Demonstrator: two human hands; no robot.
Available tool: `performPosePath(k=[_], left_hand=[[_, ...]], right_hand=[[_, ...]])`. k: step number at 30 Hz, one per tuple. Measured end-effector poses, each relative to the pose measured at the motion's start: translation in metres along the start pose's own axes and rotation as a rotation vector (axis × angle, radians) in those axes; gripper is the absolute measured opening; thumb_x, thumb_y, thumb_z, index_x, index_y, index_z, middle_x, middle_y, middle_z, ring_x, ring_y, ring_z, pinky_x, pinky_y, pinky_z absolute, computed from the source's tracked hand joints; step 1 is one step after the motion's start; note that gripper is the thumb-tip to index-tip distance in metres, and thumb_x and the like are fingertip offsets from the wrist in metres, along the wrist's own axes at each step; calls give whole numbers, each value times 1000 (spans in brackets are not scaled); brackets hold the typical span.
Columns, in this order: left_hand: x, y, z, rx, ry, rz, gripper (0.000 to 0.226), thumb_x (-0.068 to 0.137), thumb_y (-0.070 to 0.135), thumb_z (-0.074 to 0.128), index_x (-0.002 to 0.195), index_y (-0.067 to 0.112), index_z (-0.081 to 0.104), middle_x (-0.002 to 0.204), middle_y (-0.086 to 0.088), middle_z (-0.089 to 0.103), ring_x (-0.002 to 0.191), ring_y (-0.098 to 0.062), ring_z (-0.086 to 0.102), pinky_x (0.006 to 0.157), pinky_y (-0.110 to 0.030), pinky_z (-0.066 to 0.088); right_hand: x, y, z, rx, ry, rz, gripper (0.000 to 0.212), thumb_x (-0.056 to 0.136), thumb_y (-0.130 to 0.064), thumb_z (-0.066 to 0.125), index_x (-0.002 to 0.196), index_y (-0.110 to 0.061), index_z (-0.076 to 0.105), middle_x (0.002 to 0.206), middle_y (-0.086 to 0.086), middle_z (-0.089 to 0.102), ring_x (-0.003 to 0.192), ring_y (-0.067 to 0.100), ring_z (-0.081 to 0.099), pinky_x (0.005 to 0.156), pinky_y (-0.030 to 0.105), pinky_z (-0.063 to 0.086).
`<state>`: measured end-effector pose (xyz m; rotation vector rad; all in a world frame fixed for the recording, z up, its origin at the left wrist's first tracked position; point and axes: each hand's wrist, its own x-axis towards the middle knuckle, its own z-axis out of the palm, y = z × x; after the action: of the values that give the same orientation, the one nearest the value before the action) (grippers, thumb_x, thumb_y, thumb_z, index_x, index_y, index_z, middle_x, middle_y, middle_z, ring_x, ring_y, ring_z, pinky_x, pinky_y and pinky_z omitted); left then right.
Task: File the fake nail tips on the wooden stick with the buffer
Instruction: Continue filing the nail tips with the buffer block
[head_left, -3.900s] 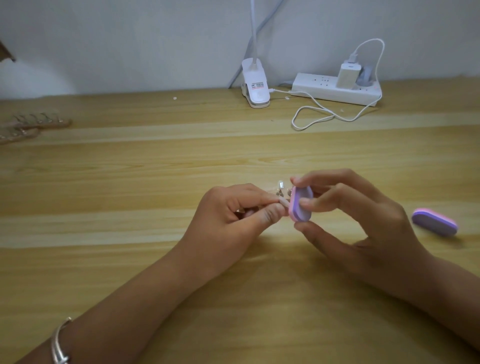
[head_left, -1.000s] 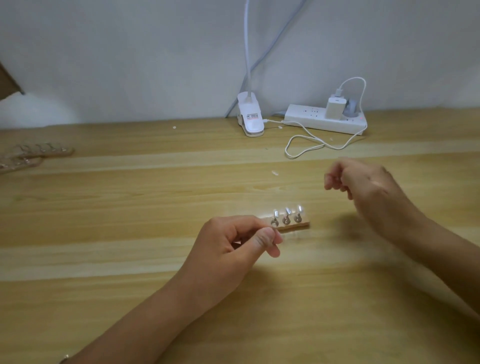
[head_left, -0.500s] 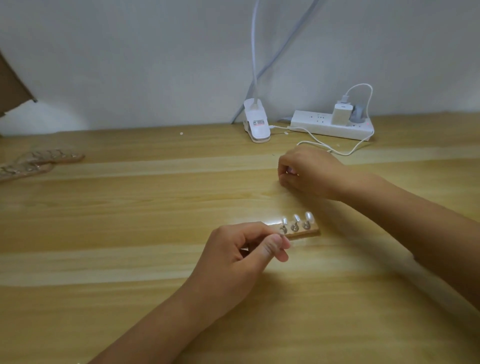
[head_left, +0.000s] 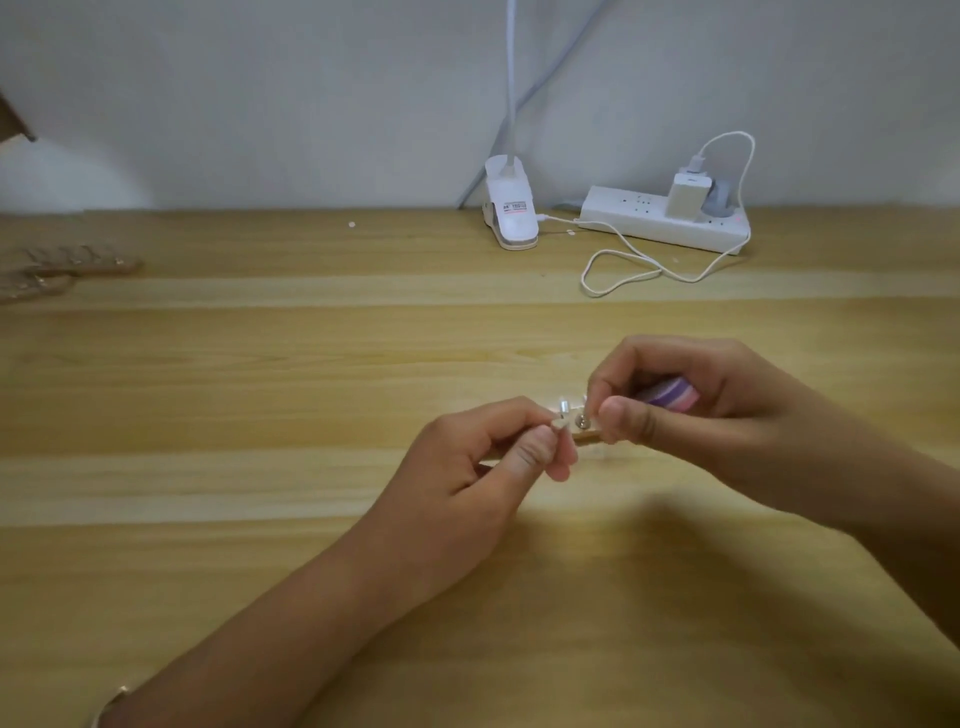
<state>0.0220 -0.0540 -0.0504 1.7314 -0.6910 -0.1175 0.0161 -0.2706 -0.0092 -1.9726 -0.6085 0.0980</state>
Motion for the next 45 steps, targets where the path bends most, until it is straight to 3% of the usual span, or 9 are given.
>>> performPosePath(k=[7,16,20,22,26,31,36,41,45], left_hand=[[0,3,1,38,-22,12,22,96,16,49,91,8,69,79,8,66,69,4,60,60,-4,39],[0,3,2,56,-45,9,22,96,17,49,87,10,69,79,7,65,71,0,59,61,-7,38],[0,3,2,51,-61,14,22,96,16,49,86,12,69,79,8,66,76,-6,61,66,-23,45],[0,2,2,55,-67,15,22,96,15,50,86,13,69,79,7,66,77,-7,63,82,-33,46],[-1,4,-1,59,-88,16,21,95,15,52,85,13,71,78,5,68,77,-9,65,87,-18,44],[-3,4,-1,110,-96,48,19,93,14,57,84,12,73,77,1,70,76,-18,67,69,-49,49],[-5,4,-2,255,-121,151,16,95,19,61,84,19,72,74,9,66,69,-7,58,60,-22,44],[-6,2,-1,402,-136,238,19,95,21,58,85,14,73,75,9,63,71,-8,57,61,-19,42],[-5,2,-5,341,-89,173,20,94,29,54,85,23,70,75,10,61,71,-8,54,60,-20,41]], right_hand=[[-7,8,18,141,43,-65,17,92,-16,61,92,-1,68,82,0,71,76,2,64,73,10,46],[-7,10,23,129,150,-74,14,89,-20,66,88,-6,70,80,0,73,76,6,66,75,15,49],[-7,10,25,175,112,-76,12,90,-10,63,90,0,69,79,9,73,77,12,70,79,18,51],[-7,10,25,191,102,-73,13,90,-10,63,91,3,68,80,12,73,77,13,71,79,18,51],[-8,10,25,260,78,-41,14,90,-8,63,91,5,67,79,14,72,76,13,70,77,17,51],[-9,10,21,382,-22,85,12,89,-18,67,89,-6,68,77,4,71,74,9,67,70,14,48],[-10,9,22,413,-80,137,6,87,-16,70,86,-10,68,78,2,71,75,9,65,71,14,48],[-11,11,24,293,-38,185,8,78,-24,77,79,-21,70,73,1,65,70,14,55,65,20,43],[-11,7,29,131,174,52,20,75,-27,85,80,-18,67,66,3,58,60,17,49,57,27,41]])
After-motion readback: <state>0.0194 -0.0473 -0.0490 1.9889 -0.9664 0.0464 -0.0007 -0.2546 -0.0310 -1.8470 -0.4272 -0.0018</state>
